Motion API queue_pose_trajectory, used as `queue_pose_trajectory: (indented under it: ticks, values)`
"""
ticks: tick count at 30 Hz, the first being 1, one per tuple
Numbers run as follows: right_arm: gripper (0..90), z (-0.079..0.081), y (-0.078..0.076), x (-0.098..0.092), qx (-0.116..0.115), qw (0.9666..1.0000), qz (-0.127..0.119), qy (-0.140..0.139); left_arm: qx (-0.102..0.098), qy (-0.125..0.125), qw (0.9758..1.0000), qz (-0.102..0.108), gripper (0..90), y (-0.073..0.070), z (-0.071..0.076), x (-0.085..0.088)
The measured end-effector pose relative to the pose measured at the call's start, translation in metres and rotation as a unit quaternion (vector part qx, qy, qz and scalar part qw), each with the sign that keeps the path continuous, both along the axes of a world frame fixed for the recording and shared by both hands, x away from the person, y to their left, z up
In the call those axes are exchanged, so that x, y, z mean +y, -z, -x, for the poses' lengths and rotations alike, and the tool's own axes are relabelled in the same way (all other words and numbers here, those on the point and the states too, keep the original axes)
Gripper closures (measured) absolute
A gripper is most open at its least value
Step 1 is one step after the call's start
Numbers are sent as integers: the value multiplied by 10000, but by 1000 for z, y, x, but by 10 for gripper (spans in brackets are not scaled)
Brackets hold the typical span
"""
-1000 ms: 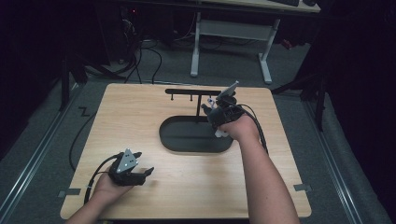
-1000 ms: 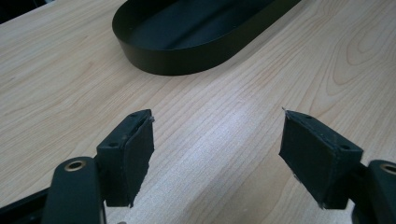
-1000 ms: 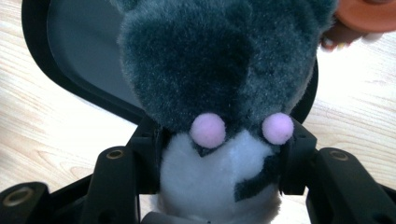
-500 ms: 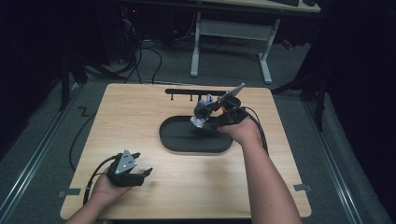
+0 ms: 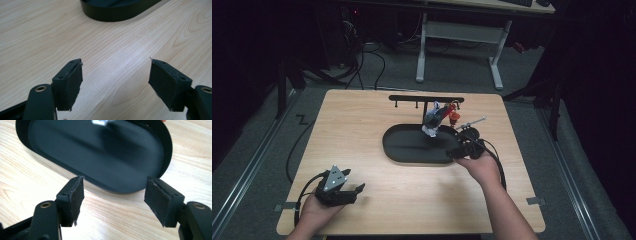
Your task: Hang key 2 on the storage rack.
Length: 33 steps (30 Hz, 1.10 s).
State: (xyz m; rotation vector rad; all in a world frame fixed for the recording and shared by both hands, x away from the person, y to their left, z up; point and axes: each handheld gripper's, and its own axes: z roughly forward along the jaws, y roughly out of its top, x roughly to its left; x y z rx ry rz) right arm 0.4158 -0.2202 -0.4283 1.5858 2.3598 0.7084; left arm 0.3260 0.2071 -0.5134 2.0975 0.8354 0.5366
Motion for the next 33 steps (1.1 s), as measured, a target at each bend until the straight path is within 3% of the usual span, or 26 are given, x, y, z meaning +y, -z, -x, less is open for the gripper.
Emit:
queue_pose_trajectory:
  ticks: [4, 7, 8, 14, 16, 19, 21, 24, 26, 33]
  values:
    - [255, 15, 20, -14, -269, 9994, -167, 101, 78, -152, 9999, 23, 284, 3, 5, 8]
    - [261, 30, 36, -14, -759, 9957, 519, 100, 152, -244, 9996, 30, 288, 6, 7, 12]
    - [264, 35, 40, -13, -836, 9947, 591, 94, 147, -306, 9994, 34, 287, 7, 8, 12]
    - [236, 69, 66, -23, -1237, 9923, -76, -5, 144, -528, 9985, 3, 284, 10, 11, 11]
    - [231, 82, 75, -28, -1415, 9891, -410, 39, 150, -556, 9983, 11, 284, 10, 11, 8]
    - [204, 94, 80, -33, -1465, 9863, -763, -37, 178, -602, 9980, 39, 285, 11, 12, 4]
    - [166, 99, 84, -38, -1568, 9819, -1061, 29, 190, -661, 9976, 60, 285, 12, 11, 2]
    - [145, 99, 90, -38, -1508, 9829, -1056, -7, 88, -745, 9971, 144, 282, 10, 10, 1]
    - [80, 97, 93, -37, -1458, 9837, -1048, -31, 31, -767, 9968, 202, 280, 8, 9, 2]
    - [43, 103, 96, -39, -1467, 9844, -966, 29, 52, -616, 9977, 277, 274, 7, 5, 3]
